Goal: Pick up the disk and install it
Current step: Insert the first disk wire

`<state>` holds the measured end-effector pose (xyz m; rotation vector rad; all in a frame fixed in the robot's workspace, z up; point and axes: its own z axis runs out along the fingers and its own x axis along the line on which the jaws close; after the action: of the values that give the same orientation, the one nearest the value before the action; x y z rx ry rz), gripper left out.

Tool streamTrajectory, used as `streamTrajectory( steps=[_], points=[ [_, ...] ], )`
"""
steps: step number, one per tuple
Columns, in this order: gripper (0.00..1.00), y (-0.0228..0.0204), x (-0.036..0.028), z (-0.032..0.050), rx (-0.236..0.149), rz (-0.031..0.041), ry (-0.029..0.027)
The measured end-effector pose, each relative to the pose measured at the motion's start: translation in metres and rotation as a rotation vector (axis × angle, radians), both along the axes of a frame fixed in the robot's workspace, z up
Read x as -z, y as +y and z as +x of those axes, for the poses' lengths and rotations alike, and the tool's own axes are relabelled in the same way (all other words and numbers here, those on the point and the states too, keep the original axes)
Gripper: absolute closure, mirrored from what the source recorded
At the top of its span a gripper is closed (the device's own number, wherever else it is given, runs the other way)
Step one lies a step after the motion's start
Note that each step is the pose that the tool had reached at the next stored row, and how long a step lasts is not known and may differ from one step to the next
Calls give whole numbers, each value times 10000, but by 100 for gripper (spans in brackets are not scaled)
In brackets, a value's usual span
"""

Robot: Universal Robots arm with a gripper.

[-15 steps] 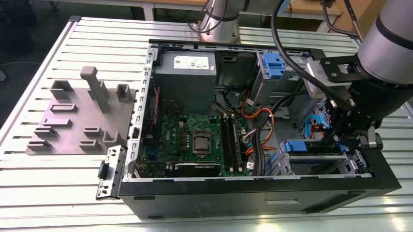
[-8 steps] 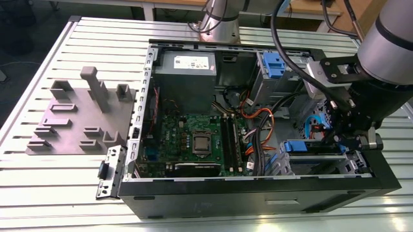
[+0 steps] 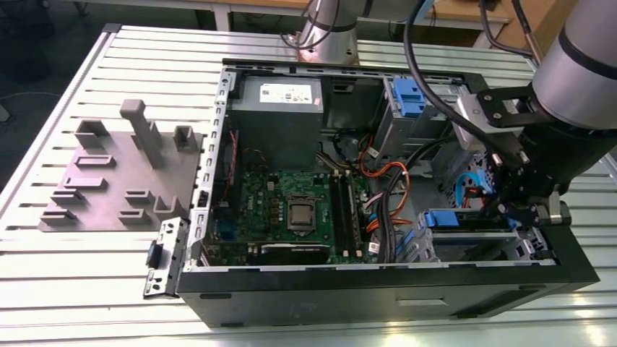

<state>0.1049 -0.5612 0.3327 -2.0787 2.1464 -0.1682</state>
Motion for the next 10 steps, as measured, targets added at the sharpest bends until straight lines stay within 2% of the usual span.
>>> streamTrajectory(
  steps=[10],
  points=[
    [84, -14, 33, -1, -3, 10, -10]
  ],
)
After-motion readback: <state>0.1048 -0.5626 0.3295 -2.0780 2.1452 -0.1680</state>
